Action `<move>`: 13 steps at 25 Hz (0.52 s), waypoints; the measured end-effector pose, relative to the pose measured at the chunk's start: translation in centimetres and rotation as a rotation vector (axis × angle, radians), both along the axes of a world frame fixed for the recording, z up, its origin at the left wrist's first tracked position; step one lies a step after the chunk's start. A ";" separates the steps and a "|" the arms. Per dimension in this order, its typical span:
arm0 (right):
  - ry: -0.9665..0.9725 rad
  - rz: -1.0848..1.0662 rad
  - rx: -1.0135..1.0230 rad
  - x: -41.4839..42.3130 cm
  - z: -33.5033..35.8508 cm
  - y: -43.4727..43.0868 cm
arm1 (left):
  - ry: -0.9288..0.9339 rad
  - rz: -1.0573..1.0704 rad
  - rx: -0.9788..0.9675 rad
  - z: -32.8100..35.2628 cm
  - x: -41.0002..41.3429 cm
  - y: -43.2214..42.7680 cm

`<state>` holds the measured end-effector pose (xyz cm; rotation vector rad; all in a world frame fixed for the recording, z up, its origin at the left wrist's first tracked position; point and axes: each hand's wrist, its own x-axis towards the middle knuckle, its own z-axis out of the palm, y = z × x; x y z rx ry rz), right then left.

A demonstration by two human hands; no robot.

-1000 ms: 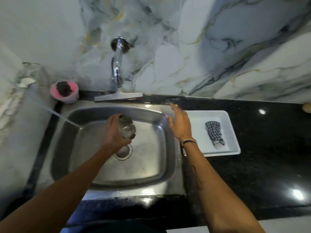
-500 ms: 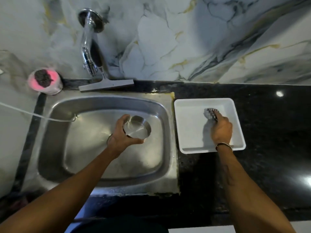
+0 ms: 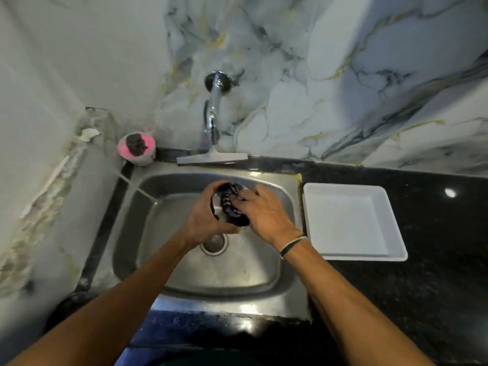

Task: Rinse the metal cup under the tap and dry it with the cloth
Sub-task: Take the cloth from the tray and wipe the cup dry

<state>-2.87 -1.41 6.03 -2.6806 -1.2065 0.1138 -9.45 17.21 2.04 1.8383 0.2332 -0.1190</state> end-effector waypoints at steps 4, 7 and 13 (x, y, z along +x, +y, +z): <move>0.140 0.267 0.222 -2.1 3.9 3.0 | -0.051 -0.003 -0.066 3.7 -1.5 2.5; 0.044 0.073 -0.009 -1.9 5.4 3.6 | -0.084 -0.060 -0.097 4.9 -2.0 3.7; -0.214 0.406 -0.040 -2.7 7.1 5.0 | -0.079 -0.146 -0.127 7.3 -2.5 5.6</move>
